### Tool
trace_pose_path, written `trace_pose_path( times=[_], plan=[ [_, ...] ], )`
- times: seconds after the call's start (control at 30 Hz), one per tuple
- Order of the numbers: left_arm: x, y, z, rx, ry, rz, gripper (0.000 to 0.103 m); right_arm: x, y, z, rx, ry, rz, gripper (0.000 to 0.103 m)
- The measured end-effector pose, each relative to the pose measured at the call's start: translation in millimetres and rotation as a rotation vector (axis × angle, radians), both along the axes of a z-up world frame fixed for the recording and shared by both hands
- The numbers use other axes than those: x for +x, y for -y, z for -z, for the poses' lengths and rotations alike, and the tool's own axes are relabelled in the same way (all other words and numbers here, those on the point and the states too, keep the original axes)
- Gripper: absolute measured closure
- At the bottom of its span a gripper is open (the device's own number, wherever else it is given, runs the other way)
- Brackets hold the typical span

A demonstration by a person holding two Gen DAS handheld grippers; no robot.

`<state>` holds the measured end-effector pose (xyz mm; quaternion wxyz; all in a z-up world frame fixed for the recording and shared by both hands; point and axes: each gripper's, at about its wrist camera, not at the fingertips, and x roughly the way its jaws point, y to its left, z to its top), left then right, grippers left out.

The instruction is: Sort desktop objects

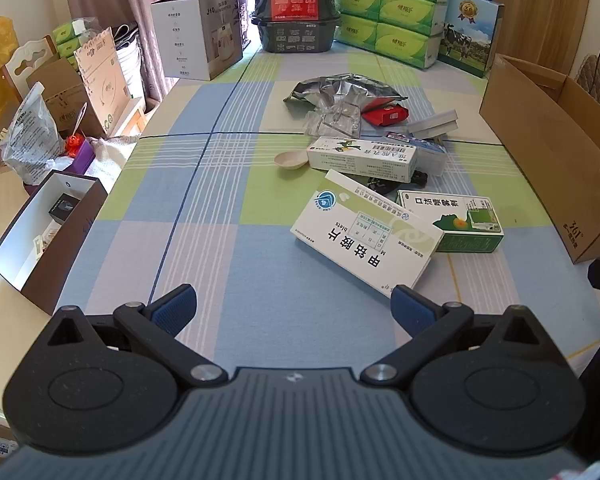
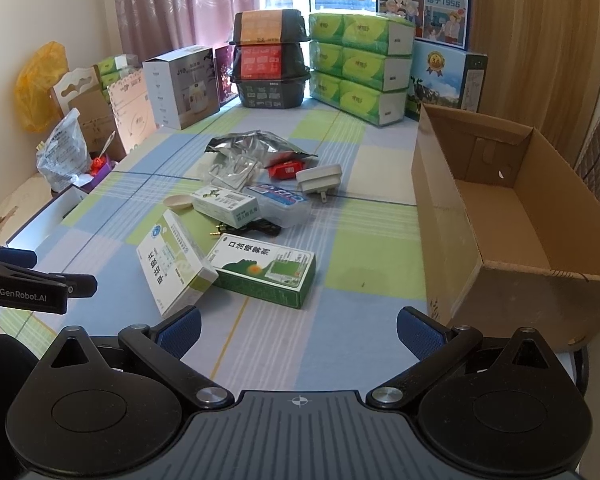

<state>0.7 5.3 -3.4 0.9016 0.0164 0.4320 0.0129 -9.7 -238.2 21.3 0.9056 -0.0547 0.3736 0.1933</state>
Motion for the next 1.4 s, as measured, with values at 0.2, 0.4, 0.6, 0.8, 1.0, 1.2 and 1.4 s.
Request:
trace_pose_path(
  times=[0.2, 0.4, 0.6, 0.8, 1.0, 1.2, 1.4],
  plan=[
    [-0.8, -0.9, -1.2, -0.006, 0.002, 0.000, 0.001, 0.5, -0.2, -1.0, -0.005, 0.002, -0.003, 0.002],
    [-2.1, -0.3, -2.3, -0.005, 0.013, 0.001, 0.001, 0.8, -0.2, -1.3, -0.004, 0.003, -0.003, 0.002],
    [-1.8, -2.4, -2.0, -0.017, 0.005, -0.001, 0.001, 1.0, -0.4, -1.6, -0.004, 0.004, -0.004, 0.002],
    [-2.6, -1.2, -1.5, -0.009, 0.006, 0.006, 0.001, 1.0, -0.2, -1.8, -0.005, 0.005, -0.005, 0.002],
    [-3.0, -0.4, -0.6, -0.002, 0.005, 0.014, 0.001, 0.9, 0.0, -3.1, -0.006, 0.007, -0.006, 0.002],
    [-2.3, -0.8, -1.7, -0.020, 0.001, 0.020, 0.001, 1.5, 0.8, -3.5, -0.007, 0.005, -0.013, 0.002],
    [0.3, -0.8, -8.8, -0.047, -0.012, 0.092, 0.001, 8.1, 7.3, -4.3, 0.019, -0.037, -0.022, 0.002]
  ],
)
